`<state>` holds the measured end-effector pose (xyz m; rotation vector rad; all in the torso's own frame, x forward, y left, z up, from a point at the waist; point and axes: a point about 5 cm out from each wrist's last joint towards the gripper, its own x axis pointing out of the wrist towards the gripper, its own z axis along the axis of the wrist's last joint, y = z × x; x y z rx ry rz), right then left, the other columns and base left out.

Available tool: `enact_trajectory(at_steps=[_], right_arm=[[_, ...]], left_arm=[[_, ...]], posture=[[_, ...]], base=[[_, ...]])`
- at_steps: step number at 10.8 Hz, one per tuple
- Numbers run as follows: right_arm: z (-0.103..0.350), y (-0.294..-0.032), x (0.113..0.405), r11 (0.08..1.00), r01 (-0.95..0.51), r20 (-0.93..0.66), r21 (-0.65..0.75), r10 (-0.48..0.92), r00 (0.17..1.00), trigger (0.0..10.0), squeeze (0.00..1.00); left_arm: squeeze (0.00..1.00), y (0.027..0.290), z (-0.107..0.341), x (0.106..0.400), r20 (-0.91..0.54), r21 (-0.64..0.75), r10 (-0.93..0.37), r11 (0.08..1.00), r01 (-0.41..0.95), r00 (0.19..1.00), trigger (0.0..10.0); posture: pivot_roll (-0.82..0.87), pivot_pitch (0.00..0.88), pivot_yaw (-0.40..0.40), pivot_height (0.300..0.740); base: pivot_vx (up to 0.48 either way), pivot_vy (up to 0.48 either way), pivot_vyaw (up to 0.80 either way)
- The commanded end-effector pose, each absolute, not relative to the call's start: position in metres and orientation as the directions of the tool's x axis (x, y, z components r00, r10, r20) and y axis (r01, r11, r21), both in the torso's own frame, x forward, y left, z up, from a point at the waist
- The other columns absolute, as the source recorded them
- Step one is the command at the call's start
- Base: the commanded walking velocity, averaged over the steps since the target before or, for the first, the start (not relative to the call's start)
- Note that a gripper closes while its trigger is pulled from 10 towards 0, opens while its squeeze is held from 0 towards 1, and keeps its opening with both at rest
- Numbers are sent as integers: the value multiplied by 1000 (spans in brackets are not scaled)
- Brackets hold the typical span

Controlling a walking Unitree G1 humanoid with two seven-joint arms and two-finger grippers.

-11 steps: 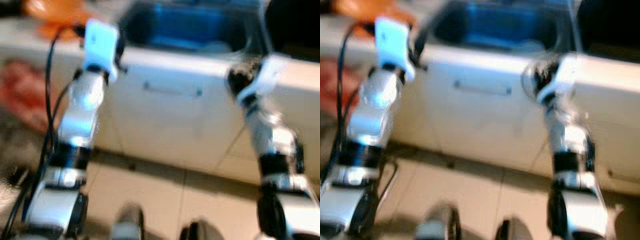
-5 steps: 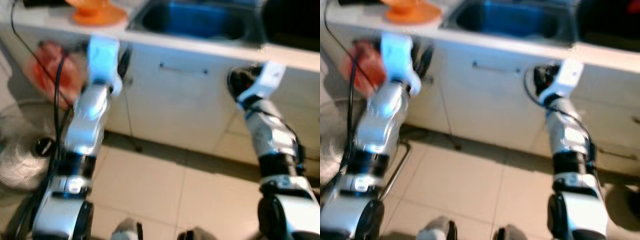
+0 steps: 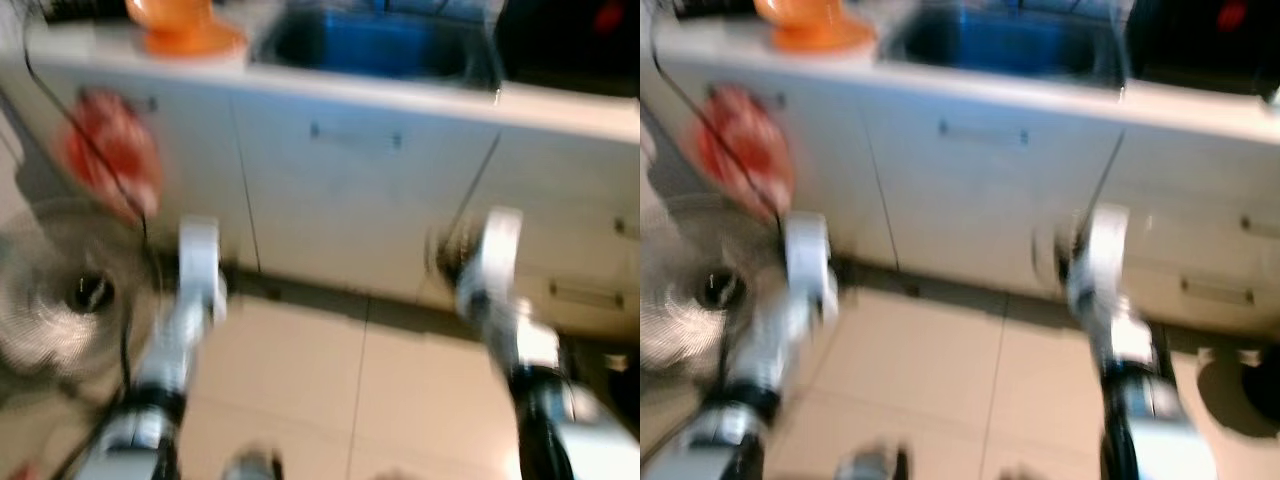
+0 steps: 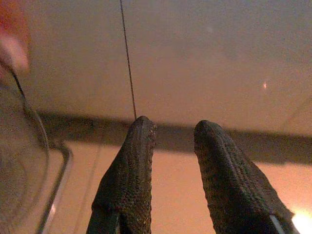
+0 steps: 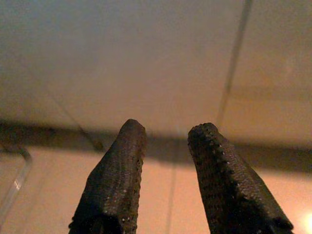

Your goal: Kitchen organization

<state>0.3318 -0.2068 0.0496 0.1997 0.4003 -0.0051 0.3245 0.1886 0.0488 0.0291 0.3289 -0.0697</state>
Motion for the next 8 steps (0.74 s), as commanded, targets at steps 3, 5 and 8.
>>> enact_trajectory(at_steps=[3, 5, 8], right_arm=[[-3, -201, 291, 988, -10, -537, 153, 92, 839, 10000, 0], [-30, -203, 260, 992, -22, -634, 123, 96, 767, 10000, 0], [-63, -203, 215, 995, 2, -764, 97, 73, 642, 10000, 0]], left_arm=[[0, 188, -3, 288, -486, -20, -65, 998, 63, 872, 10000], [0, 188, -29, 261, -584, -30, -49, 999, 39, 811, 10000], [0, 192, -73, 201, -760, -26, -9, 1000, -17, 650, 10000]], posture=[[43, 112, -21, 723], [43, 119, -20, 723], [42, 137, -20, 723]], base=[[0, 0, 0], [0, 0, 0], [0, 0, 0]])
